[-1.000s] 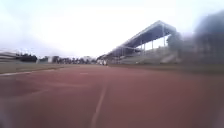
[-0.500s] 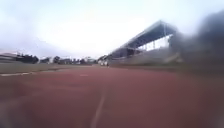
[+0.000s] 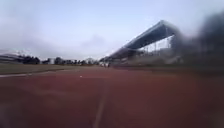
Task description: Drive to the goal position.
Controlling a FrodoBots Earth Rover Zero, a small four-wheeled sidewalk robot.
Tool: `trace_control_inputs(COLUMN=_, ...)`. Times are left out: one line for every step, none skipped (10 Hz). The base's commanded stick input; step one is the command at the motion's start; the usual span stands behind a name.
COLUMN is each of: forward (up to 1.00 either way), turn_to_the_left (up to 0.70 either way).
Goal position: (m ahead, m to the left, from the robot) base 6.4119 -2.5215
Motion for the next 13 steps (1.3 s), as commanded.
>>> trace_control_inputs(forward=0.7, turn_to_the_left=0.0)
trace_control_inputs(forward=0.7, turn_to_the_left=0.0)
trace_control_inputs(forward=0.7, turn_to_the_left=0.0)
trace_control_inputs(forward=0.7, turn_to_the_left=0.0)
trace_control_inputs(forward=0.7, turn_to_the_left=0.0)
trace_control_inputs(forward=0.7, turn_to_the_left=0.0)
trace_control_inputs(forward=0.69, turn_to_the_left=0.0)
trace_control_inputs(forward=0.7, turn_to_the_left=0.0)
trace_control_inputs(forward=0.7, turn_to_the_left=0.0)
trace_control_inputs(forward=0.7, turn_to_the_left=0.0)
trace_control_inputs(forward=0.7, turn_to_the_left=0.0)
trace_control_inputs(forward=0.7, turn_to_the_left=0.0)
trace_control_inputs(forward=0.7, turn_to_the_left=0.0)
